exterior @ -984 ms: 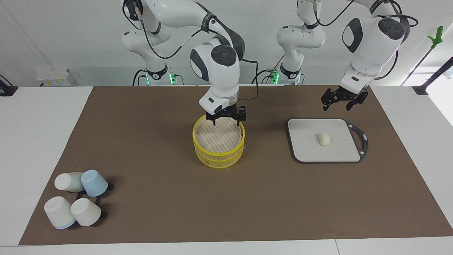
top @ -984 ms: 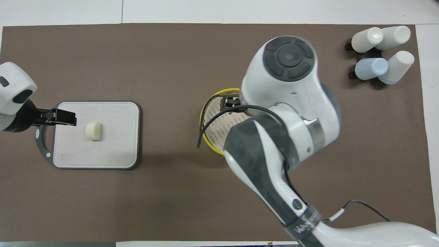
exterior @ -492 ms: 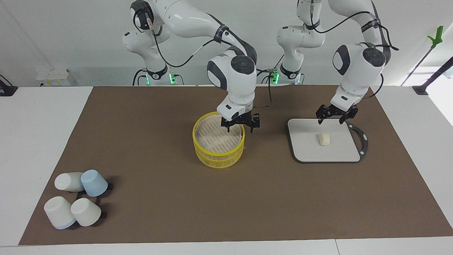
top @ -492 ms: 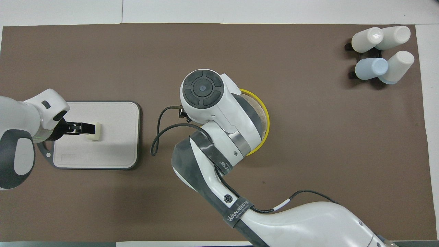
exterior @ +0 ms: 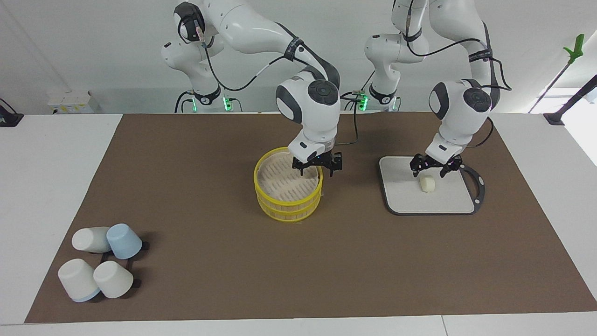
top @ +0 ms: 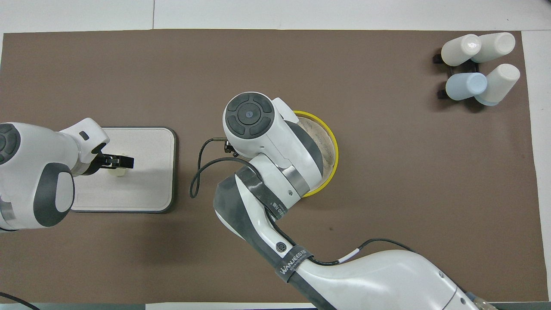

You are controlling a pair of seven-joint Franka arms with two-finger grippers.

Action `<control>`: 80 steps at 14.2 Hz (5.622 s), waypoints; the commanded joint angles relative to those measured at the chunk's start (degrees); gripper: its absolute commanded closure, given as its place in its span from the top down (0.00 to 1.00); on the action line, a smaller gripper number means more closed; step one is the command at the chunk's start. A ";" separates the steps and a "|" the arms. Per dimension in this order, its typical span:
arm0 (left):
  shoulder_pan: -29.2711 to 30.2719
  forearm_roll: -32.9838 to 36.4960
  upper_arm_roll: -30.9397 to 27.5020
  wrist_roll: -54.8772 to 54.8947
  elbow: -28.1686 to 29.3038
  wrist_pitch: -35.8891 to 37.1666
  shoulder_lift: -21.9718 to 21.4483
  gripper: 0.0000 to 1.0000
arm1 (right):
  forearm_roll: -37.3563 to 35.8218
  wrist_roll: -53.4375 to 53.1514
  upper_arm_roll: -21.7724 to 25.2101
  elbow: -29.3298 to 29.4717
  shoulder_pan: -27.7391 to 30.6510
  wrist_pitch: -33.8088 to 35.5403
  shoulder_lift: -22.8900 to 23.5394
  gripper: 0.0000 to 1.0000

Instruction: Place bun in steamer

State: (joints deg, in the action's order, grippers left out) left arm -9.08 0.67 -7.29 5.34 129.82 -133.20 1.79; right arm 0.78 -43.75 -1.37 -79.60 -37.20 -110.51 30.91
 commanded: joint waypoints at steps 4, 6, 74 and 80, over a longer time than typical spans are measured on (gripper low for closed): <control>1.25 1.09 0.26 0.99 4.39 -5.93 -0.12 1.00 | -1.47 -0.98 0.32 -0.56 -0.86 -0.84 0.02 0.15; 1.25 1.00 0.26 0.99 4.30 -6.02 0.40 1.00 | -4.28 -0.20 0.23 -0.56 -0.86 -0.41 -0.06 0.00; -7.80 -0.60 -0.09 -15.02 -29.98 36.96 -2.40 1.00 | 0.72 4.13 -0.03 4.89 5.22 2.59 -3.67 0.00; -6.48 2.32 -0.18 -13.42 -32.78 40.12 -2.67 1.00 | -0.16 0.33 0.14 4.72 1.25 -0.67 -0.68 0.00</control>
State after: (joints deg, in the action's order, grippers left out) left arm -16.69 1.67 -7.89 -9.40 98.49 -95.51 -0.63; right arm 1.09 -42.76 -1.50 -74.34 -36.16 -110.58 30.77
